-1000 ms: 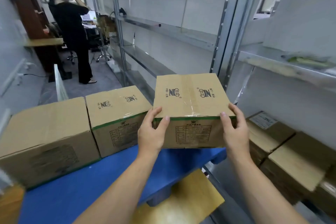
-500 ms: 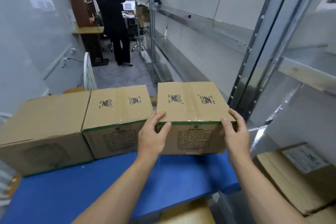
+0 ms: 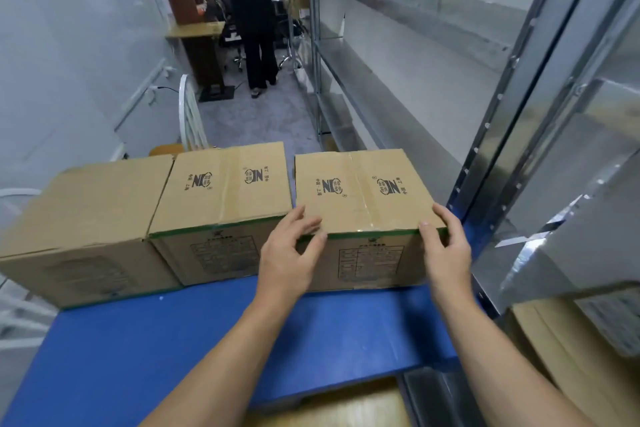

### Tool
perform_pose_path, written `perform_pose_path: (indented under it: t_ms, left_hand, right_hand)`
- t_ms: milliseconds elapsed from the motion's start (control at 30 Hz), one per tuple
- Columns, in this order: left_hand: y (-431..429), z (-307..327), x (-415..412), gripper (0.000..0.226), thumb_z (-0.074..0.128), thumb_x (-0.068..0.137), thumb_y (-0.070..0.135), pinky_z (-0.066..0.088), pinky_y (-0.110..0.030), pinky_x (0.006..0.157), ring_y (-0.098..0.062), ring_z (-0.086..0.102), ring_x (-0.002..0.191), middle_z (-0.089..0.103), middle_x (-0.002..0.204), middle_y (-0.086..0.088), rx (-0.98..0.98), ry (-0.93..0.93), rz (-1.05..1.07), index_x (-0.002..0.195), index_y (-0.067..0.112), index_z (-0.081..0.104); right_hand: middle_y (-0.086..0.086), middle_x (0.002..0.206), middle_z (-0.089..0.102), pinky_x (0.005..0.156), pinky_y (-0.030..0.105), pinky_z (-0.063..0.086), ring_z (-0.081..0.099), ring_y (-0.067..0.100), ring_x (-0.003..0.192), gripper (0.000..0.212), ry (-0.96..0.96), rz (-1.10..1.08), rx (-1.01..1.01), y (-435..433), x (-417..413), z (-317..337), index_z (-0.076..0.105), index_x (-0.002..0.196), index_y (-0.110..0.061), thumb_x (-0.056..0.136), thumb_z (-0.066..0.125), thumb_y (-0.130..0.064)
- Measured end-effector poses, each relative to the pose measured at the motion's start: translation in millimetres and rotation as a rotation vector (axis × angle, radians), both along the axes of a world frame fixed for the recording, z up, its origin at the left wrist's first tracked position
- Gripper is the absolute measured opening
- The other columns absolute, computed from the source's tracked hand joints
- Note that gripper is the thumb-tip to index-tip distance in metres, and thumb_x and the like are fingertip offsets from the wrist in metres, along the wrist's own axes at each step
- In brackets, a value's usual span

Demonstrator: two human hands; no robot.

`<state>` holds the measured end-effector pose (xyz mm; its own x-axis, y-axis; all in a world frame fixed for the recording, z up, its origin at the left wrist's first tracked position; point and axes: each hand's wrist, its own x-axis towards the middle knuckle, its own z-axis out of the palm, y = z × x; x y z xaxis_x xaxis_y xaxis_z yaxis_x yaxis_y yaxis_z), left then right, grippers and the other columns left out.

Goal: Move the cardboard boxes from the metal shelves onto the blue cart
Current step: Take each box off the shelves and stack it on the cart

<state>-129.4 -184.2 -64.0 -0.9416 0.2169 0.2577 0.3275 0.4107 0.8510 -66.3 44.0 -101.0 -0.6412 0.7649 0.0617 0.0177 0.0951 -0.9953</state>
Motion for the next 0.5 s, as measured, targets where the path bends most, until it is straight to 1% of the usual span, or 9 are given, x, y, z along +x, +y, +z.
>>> perform_pose_path:
  t_ms: [100,167,233,300,333,367,433,467,500]
  left_hand:
    - [-3.5,7.6,-7.2,0.032,0.072,0.088,0.022,0.036,-0.027,0.110,-0.003,0.046,0.130,0.054,0.142,0.010,-0.036,0.060,0.000,0.120,0.025,0.070]
    - [-9.0,14.3,-19.0,0.032,0.072,0.089,0.021,0.037,-0.029,0.111,-0.008,0.050,0.128,0.056,0.140,0.006,-0.051,0.097,0.020,0.120,0.023,0.070]
    - [-14.4,19.8,-33.6,0.031,0.070,0.090,0.022,0.038,-0.034,0.111,-0.013,0.051,0.128,0.057,0.139,0.004,-0.123,0.110,0.022,0.121,0.022,0.069]
    - [-19.2,22.5,-48.0,0.030,0.067,0.092,0.022,0.035,-0.038,0.113,-0.018,0.048,0.131,0.057,0.139,0.000,-0.219,0.127,0.026,0.122,0.019,0.069]
    - [-21.1,22.8,-55.3,0.031,0.065,0.093,0.021,0.033,-0.040,0.114,-0.021,0.047,0.133,0.057,0.139,-0.003,-0.265,0.142,0.026,0.123,0.017,0.068]
    - [-22.8,22.9,-62.3,0.032,0.064,0.094,0.022,0.030,-0.040,0.116,-0.023,0.045,0.135,0.056,0.141,-0.005,-0.318,0.157,0.029,0.125,0.016,0.067]
    - [-26.4,21.1,-76.0,0.038,0.060,0.096,0.028,0.025,-0.041,0.118,-0.024,0.039,0.140,0.051,0.147,-0.005,-0.453,0.179,0.055,0.132,0.019,0.062]
    - [-27.9,19.9,-81.0,0.042,0.057,0.096,0.032,0.024,-0.042,0.119,-0.024,0.036,0.142,0.047,0.151,-0.003,-0.519,0.184,0.071,0.137,0.023,0.058]
    - [-28.8,18.9,-84.3,0.045,0.054,0.097,0.037,0.022,-0.044,0.119,-0.023,0.032,0.144,0.043,0.154,-0.001,-0.573,0.179,0.085,0.141,0.027,0.054]
  right_hand:
    - [-0.018,0.127,0.059,0.107,0.041,0.044,0.055,0.011,0.121,0.036,-0.023,0.012,0.020,1.0,-1.7,-6.8,0.056,0.128,-0.042,0.094,0.062,-0.030]
    - [-0.016,0.131,0.057,0.106,0.036,0.044,0.055,0.011,0.122,0.039,-0.025,0.042,0.015,1.9,-1.7,-6.3,0.053,0.131,-0.043,0.095,0.063,-0.033]
    - [-0.019,0.132,0.054,0.099,0.025,0.043,0.053,0.007,0.120,0.044,-0.037,0.083,0.019,3.5,-2.6,-4.6,0.050,0.136,-0.040,0.094,0.064,-0.036]
    - [-0.021,0.131,0.052,0.088,0.012,0.038,0.050,0.002,0.118,0.050,-0.057,0.107,0.036,4.5,-4.0,-2.3,0.047,0.140,-0.036,0.094,0.065,-0.036]
    - [-0.021,0.131,0.051,0.084,0.008,0.036,0.050,0.002,0.117,0.051,-0.063,0.112,0.046,4.9,-5.6,-1.2,0.046,0.141,-0.036,0.094,0.065,-0.036]
    - [-0.021,0.131,0.051,0.083,0.007,0.035,0.049,0.001,0.117,0.051,-0.068,0.115,0.053,5.8,-8.1,-0.2,0.046,0.141,-0.036,0.094,0.065,-0.036]
    - [-0.019,0.133,0.050,0.082,0.007,0.036,0.050,0.002,0.116,0.051,-0.072,0.119,0.056,8.9,-14.9,-1.0,0.045,0.141,-0.036,0.094,0.064,-0.036]
    - [-0.019,0.134,0.050,0.085,0.009,0.038,0.051,0.003,0.116,0.050,-0.072,0.122,0.054,10.0,-18.4,-1.4,0.045,0.141,-0.036,0.095,0.064,-0.037]
    - [-0.019,0.134,0.050,0.090,0.015,0.040,0.051,0.004,0.117,0.050,-0.073,0.124,0.051,10.9,-21.9,-1.8,0.045,0.141,-0.036,0.095,0.063,-0.038]
